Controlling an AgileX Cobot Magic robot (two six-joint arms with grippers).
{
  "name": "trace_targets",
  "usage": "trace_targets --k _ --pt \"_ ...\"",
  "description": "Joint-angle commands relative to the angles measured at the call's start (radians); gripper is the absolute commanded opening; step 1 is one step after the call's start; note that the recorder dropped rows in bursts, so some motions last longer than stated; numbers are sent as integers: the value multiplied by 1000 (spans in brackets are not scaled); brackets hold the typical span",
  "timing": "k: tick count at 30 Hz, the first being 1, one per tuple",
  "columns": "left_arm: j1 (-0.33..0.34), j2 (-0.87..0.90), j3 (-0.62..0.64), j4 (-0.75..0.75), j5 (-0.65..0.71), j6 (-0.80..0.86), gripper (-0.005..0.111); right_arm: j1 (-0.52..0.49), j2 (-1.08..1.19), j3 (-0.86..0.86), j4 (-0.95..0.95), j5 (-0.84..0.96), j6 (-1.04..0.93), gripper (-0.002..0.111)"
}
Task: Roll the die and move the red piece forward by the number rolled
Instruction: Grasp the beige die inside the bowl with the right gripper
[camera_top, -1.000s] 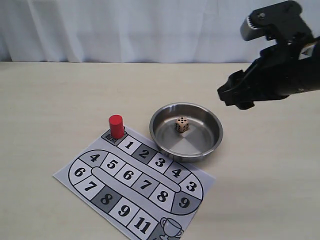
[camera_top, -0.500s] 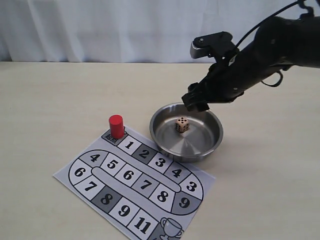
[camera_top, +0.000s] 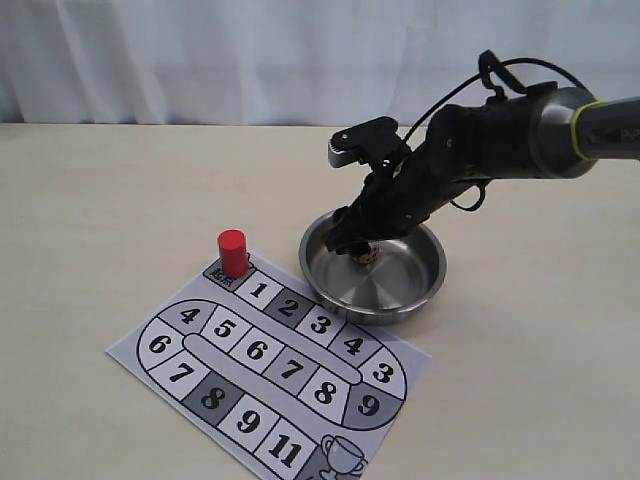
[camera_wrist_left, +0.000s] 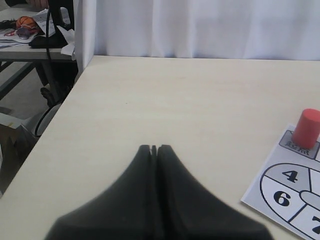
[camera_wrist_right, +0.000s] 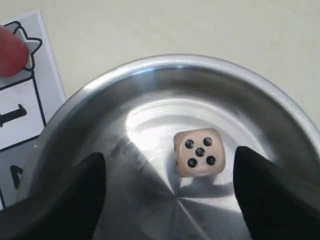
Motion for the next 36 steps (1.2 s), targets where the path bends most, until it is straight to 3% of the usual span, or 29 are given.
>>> trace_targets --k 1,7,16,21,32,36 --pt "0 -1 2 0 -12 -6 0 1 41 -6 -7 -70 -12 68" --pt "0 -1 2 0 -12 -6 0 1 94 -6 -7 -158 -12 68" --pt "0 -1 2 0 -12 -6 0 -3 109 -6 -7 -153 13 67" --pt "0 -1 2 0 -12 -6 0 -3 109 -6 -7 -131 15 48" --pt "0 -1 2 0 -12 -6 0 -3 110 -6 -7 -102 23 47" --pt "0 -1 2 0 -12 -6 0 -3 110 -6 -7 -102 23 27"
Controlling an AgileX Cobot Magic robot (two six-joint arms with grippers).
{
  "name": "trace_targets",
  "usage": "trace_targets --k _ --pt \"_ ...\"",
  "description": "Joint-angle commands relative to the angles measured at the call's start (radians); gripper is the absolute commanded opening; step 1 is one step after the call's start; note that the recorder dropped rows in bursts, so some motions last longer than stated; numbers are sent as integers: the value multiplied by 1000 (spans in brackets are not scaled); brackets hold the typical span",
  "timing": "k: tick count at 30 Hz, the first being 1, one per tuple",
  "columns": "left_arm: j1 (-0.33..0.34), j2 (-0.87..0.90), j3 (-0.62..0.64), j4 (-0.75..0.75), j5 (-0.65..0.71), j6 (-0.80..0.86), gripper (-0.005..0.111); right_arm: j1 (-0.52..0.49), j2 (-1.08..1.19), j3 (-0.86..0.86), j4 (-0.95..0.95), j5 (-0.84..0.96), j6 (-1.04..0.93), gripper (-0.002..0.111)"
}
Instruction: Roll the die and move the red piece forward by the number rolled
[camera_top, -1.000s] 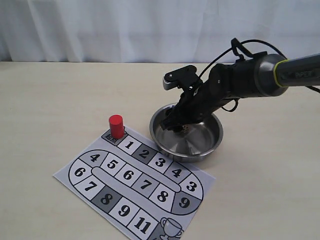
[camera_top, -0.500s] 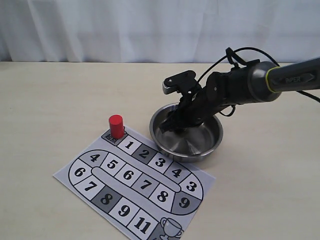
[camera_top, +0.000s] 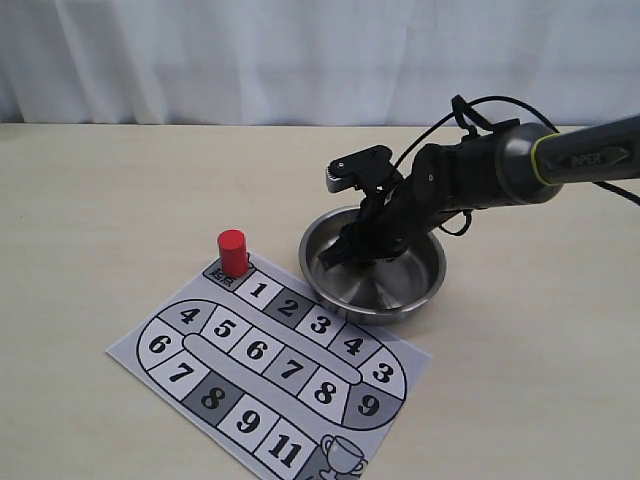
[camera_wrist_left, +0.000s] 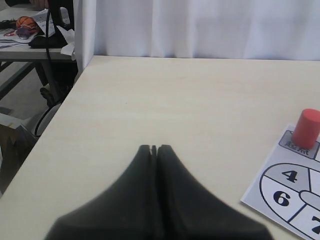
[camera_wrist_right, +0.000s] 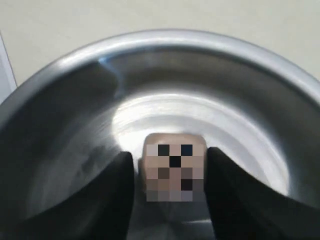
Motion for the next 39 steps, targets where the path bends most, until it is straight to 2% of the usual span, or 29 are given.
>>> trace_targets --k 1,2,3,9,13,22,27,32,39 --pt "0 -1 2 0 -12 -6 0 -3 0 -5 -7 3 17 12" --pt "0 -1 2 0 -12 -6 0 -3 -5 -5 -7 9 18 5" --pt "0 -1 2 0 -12 -6 0 -3 -21 -11 -8 30 16 4" --pt "0 -1 2 0 -12 -6 0 -27 -151 -45 -77 76 62 4" --pt "0 -1 2 0 -12 -6 0 -113 -176 -45 -111 74 169 4" --pt "0 -1 2 0 -12 -6 0 -373 -120 -45 -113 22 159 4" --pt "0 -1 2 0 -12 -6 0 -452 -66 -45 -113 -66 56 4" --pt "0 -1 2 0 -12 -6 0 -484 -26 -51 -113 -160 11 4" --pt "0 -1 2 0 -12 -6 0 -484 96 -318 -102 193 72 4"
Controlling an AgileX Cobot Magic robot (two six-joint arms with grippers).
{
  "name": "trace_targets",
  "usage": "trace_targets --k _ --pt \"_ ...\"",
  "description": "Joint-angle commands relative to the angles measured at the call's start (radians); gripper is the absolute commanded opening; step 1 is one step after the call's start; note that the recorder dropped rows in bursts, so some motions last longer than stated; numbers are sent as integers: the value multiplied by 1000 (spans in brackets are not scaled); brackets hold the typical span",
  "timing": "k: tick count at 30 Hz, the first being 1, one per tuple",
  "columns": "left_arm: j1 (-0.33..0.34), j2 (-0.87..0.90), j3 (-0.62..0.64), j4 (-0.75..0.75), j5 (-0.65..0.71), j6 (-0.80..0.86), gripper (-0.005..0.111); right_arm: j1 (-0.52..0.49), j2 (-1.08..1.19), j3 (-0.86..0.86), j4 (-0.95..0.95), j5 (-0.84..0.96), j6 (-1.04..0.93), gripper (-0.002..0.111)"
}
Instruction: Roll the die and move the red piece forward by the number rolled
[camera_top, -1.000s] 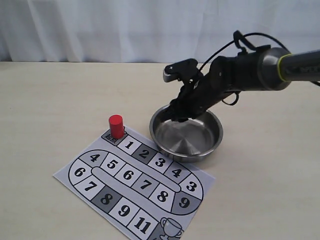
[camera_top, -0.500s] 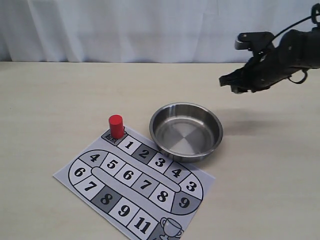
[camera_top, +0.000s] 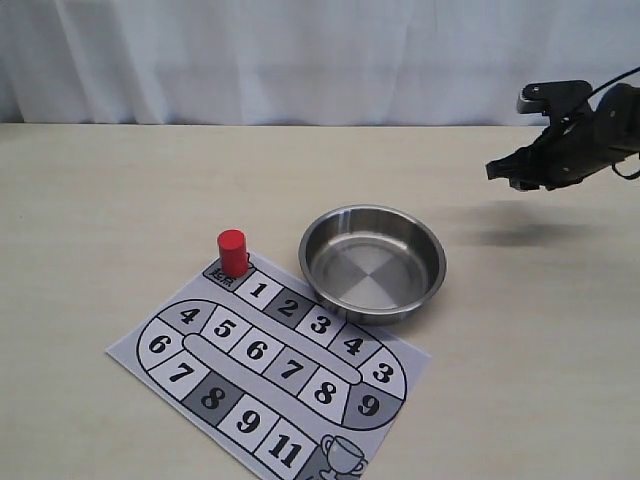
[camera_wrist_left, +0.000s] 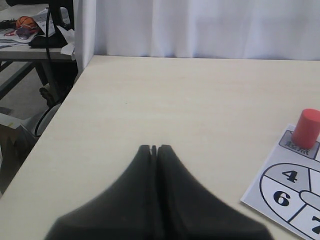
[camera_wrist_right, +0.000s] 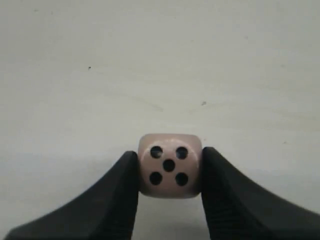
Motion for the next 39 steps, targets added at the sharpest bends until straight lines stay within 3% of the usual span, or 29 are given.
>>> trace_targets --k 1,7,10,13,15,18,21,31,39 --pt "0 -1 2 0 -12 -6 0 -6 77 -172 3 206 15 4" --pt "0 -1 2 0 -12 -6 0 -6 115 -223 39 211 11 4" --pt "0 -1 2 0 -12 -6 0 -6 121 -223 316 236 -183 8" --pt "0 -1 2 0 -12 -6 0 -6 134 -223 745 338 -536 27" --pt "0 -1 2 0 -12 -6 0 -3 138 -223 915 357 -673 47" --pt "0 -1 2 0 -12 -6 0 4 138 -223 930 312 -655 85" --pt "0 -1 2 0 -12 -6 0 2 138 -223 813 267 -610 105" --pt "0 -1 2 0 -12 -6 0 0 138 -223 443 206 -314 98" --pt "0 -1 2 0 -12 -6 0 0 138 -223 391 191 -272 89"
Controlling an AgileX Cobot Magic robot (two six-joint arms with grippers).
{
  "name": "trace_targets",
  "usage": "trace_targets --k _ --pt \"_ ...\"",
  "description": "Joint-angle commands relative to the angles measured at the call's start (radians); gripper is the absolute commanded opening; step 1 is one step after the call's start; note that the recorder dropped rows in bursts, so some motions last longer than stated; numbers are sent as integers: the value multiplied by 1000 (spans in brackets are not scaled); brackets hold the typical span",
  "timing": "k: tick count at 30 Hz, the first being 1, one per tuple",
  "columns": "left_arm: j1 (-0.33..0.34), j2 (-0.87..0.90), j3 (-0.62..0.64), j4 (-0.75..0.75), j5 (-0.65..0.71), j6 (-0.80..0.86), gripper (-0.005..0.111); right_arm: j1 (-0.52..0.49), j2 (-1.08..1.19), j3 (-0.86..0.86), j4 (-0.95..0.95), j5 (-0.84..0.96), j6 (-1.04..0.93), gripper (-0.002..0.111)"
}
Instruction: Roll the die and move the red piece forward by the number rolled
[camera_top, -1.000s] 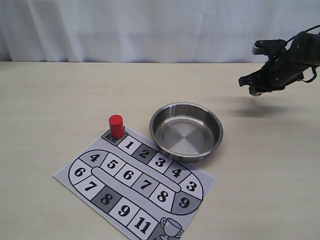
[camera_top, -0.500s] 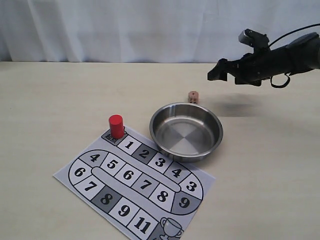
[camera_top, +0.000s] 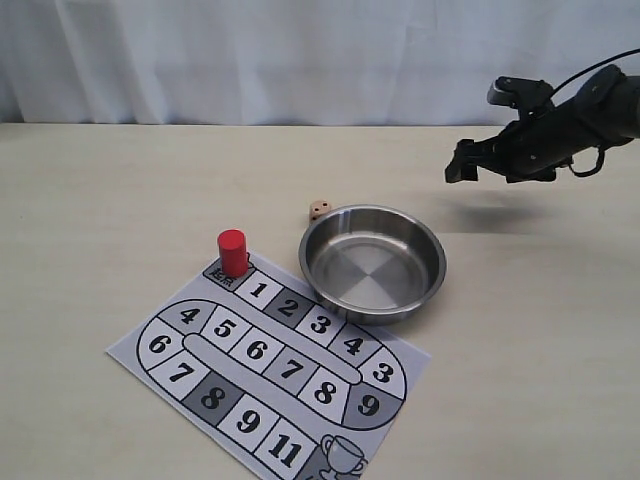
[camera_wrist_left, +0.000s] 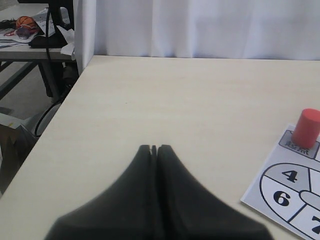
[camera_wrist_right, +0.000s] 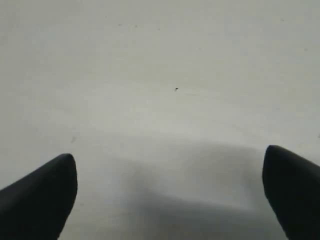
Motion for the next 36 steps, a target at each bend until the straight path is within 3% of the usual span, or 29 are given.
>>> trace_targets --k 1,6,9,15,23,30,36 --pt "0 -1 2 0 -12 -6 0 -7 -1 -5 -17 -17 10 87" --pt "0 -1 2 0 -12 -6 0 -7 -1 -5 -12 -17 23 73" --pt "0 -1 2 0 -12 -6 0 -7 -13 -5 24 -4 25 54" --pt "0 -1 2 0 -12 -6 0 30 -69 -6 34 68 -68 4" --pt "0 -1 2 0 -12 -6 0 159 -157 -6 6 186 -55 4" --pt "0 -1 2 0 -12 -6 0 297 -166 -37 -255 279 176 4" --pt "0 -1 2 0 -12 -6 0 381 -166 -100 -307 379 258 4"
